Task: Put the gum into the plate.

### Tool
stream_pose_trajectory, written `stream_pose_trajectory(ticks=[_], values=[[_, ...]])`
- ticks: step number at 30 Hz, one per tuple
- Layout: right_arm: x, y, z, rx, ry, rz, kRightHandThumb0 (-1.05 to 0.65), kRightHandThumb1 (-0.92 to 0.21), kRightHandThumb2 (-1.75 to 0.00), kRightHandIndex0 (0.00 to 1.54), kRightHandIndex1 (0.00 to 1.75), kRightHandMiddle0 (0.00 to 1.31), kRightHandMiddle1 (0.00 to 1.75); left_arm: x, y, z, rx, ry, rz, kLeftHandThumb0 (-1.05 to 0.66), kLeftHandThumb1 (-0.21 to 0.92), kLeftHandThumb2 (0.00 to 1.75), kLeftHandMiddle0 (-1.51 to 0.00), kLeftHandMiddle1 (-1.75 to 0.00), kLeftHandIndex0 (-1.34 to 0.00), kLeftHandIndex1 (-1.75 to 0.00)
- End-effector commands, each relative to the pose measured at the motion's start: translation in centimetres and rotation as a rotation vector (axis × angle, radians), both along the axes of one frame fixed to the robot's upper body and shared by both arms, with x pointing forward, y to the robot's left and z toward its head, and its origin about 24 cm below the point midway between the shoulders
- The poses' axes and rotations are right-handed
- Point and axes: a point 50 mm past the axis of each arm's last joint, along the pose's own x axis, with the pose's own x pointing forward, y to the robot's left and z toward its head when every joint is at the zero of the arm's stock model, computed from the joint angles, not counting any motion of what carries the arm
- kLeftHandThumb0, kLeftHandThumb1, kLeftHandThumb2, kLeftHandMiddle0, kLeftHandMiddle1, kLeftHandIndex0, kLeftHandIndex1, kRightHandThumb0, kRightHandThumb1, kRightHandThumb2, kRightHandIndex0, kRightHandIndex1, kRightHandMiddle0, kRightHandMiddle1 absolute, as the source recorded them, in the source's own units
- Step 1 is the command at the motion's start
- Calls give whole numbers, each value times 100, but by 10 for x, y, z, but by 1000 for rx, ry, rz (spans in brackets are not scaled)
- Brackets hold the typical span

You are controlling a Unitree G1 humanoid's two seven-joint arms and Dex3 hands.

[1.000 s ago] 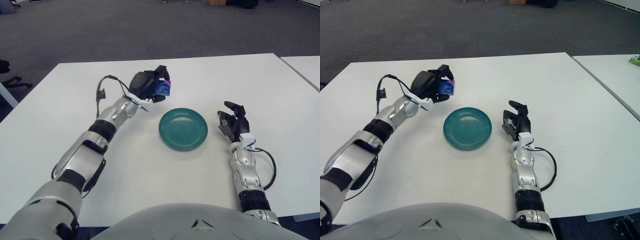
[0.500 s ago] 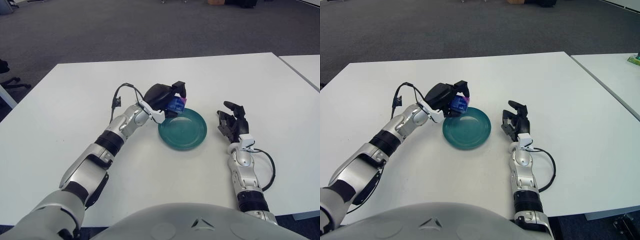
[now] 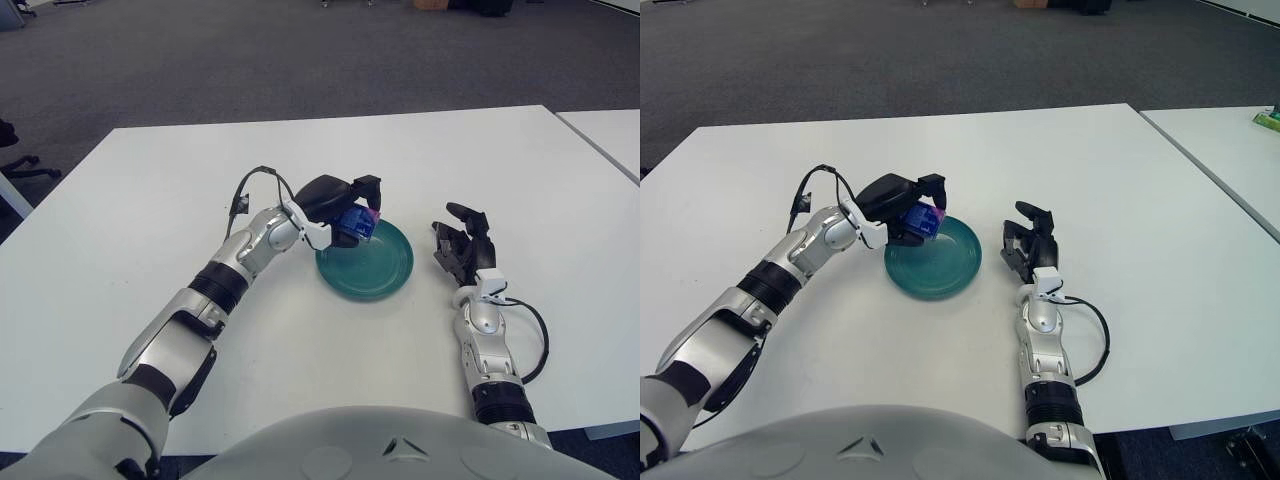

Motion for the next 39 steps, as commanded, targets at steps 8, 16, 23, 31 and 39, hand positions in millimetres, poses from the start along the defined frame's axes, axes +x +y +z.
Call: stream_pose_trajectory(ticks=[8,16,23,31,39], values=[[-22,9,-31,39,169,-13,-46,-85,-67,46,66,9,100,-1,7,-4,129,54,-67,-74,82,67,-36,-149,-17,-152],[-22,10,-31,47,167,-2,-49,-87,-65,47,66,9,99,-2,8,-3,159,90,-92,-103,92,60,-8,-41,-1,-66],[-22,12,-32,54,162,6,-52,-89,-61,45,65,10,99,-4,8,0,161,103,-131,-105,92,50,-1,-4,0,-19],[-23,11,-34,51,166,14,-54,-90,-59,44,63,11,98,-8,9,1,154,120,-176,-105,92,40,0,0,0,-1],[-23,11,-34,62,161,14,-53,-89,-58,44,61,11,97,-7,9,6,116,155,-195,-105,92,23,0,0,0,0]])
